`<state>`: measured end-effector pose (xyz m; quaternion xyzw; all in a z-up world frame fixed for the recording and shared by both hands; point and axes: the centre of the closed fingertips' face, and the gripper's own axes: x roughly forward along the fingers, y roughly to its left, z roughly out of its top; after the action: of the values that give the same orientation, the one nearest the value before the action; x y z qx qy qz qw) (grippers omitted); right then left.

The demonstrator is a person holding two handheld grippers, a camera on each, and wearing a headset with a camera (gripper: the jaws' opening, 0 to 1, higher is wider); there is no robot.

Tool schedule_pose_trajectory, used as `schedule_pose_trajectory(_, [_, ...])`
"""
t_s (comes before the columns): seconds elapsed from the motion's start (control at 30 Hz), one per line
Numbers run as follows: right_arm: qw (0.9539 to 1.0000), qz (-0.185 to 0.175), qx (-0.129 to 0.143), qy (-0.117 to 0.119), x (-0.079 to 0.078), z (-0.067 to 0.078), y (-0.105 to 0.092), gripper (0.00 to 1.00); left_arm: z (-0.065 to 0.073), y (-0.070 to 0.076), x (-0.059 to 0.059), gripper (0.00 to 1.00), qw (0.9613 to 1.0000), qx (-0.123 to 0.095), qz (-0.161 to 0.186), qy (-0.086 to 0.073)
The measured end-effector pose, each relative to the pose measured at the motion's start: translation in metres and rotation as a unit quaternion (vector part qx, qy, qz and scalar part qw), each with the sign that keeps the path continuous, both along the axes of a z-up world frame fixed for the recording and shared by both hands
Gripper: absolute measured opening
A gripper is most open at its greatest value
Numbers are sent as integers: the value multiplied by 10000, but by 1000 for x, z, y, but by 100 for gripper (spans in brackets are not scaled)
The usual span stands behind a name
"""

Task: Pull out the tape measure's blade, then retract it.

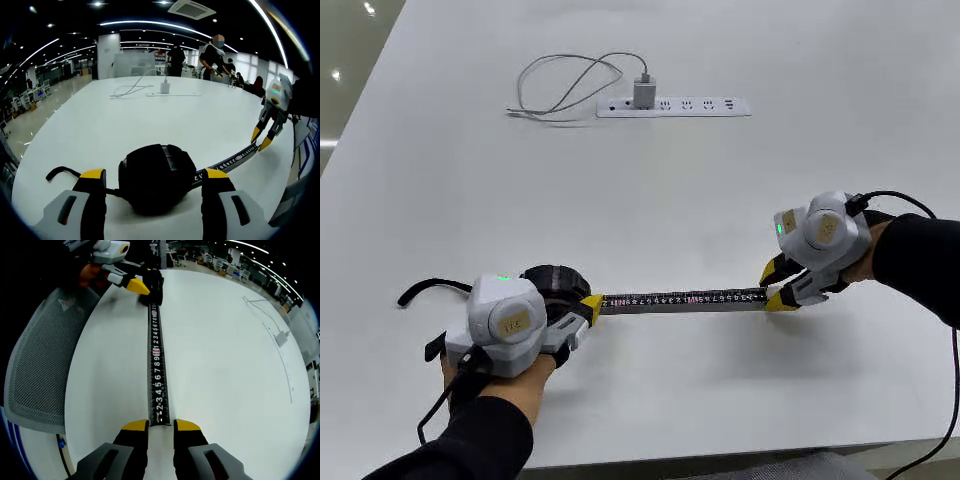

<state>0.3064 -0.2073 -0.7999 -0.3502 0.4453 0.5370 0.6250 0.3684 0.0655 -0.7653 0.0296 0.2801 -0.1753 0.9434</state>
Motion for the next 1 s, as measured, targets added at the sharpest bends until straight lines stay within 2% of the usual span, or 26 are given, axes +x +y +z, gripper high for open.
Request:
schedule_pose_trajectory(0.13, [10000,33,-11,-15,0,-2,2,12,-1,2,0,73,10000,26,47,38])
schedule_pose_trajectory(0.47, [9999,129,-51,-91,0,-4,2,11,-1,3,2,68,9998,-20,158,83])
schedule_pose_trajectory(0.6, [10000,33,-60,-57,0,-3,3,11,-1,2,2,66,9998,-22,179,74])
schedule_pose_trajectory(0.87, [9998,-185,-45,-1,0,-2,3,11,-4,-4,3,61,9995,-27,235,217])
schedule_pose_trajectory(1.0, [9997,-257,-30,43,0,-3,3,11,-4,-4,4,61,9988,-144,368,271])
